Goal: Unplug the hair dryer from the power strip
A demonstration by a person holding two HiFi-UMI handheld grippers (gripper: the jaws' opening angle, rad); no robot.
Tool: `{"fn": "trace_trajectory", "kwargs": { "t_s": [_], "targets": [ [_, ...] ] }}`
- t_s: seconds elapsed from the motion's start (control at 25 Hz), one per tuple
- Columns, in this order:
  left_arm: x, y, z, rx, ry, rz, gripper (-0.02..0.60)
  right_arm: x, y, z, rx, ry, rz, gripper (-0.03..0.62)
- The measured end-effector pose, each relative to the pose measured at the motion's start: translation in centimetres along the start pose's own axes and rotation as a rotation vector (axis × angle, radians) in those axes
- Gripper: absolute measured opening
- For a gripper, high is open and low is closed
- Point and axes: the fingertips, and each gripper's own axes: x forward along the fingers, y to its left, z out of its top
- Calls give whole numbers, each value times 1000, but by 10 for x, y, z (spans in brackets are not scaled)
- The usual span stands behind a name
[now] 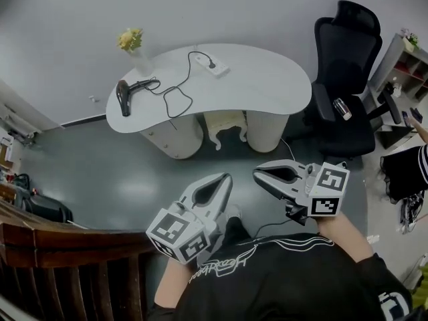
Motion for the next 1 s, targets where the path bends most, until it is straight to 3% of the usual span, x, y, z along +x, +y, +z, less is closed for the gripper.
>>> {"fn": "trace_trajectory", "kwargs": {
  "t_s": [0.28,0.64,1.0],
  "targets": [
    [24,86,22,37,46,3,3,64,-60,14,47,10,-29,-3],
    [36,193,64,47,49,-65,3,149,-124,48,52,6,-110,-3],
    [42,242,87,29,13,-97,3,165,-157,75,22,-21,-194,-3]
  ]
}}
